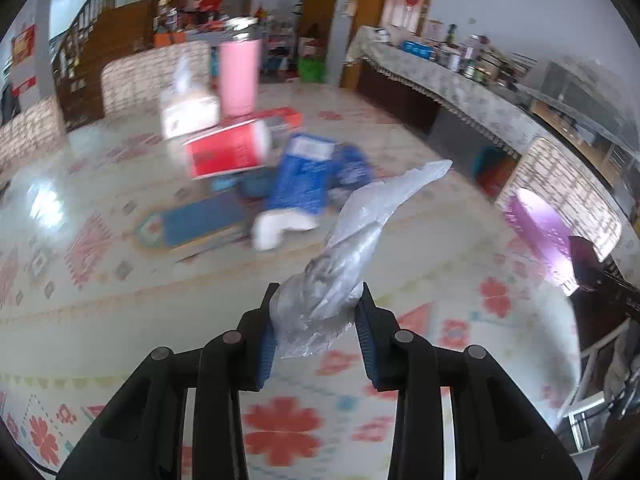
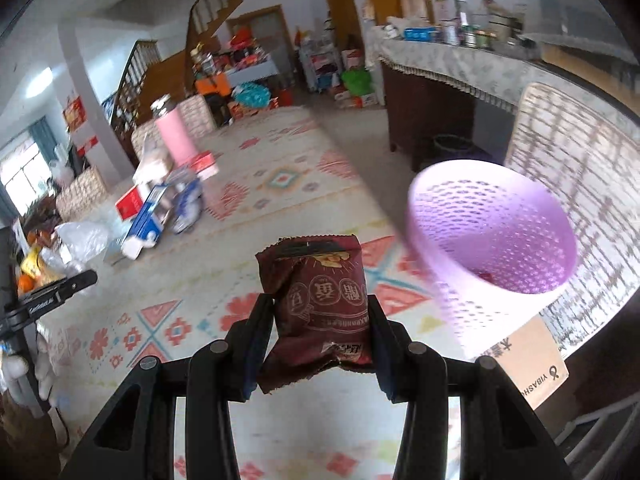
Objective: Collect trash
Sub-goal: 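Carry both bags to the purple basket and open both tools to drop them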
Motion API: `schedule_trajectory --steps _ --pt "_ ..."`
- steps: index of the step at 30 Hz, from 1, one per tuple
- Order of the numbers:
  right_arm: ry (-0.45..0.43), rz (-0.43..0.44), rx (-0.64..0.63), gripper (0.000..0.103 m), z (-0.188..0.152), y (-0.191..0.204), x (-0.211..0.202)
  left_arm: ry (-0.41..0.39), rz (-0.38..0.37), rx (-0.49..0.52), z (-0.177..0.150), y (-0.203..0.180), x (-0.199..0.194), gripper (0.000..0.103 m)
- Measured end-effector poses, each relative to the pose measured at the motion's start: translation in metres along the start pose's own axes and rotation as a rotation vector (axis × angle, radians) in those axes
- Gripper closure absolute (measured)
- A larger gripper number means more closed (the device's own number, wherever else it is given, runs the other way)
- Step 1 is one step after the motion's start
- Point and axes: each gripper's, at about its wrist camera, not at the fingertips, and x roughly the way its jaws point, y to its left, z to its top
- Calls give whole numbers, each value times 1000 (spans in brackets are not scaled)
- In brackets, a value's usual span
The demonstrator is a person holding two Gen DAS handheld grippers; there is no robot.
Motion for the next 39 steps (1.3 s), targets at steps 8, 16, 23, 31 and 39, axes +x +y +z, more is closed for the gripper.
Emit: schedule_trajectory --steps 8,16,23,31,39 --pt "-49 -21 91 54 13 -74 -16 0 -121 107 39 -98 16 69" --pt "-93 -73 145 54 37 -131 -19 54 -223 182 88 -195 76 69" --pt "-70 -83 180 54 56 -159 7 103 -301 246 116 -271 121 68" --pt "-38 -104 232 51 61 -183 37 160 -363 310 122 -331 158 50" --pt "-46 -81 269 35 57 -188 36 164 -364 319 111 -331 148 32"
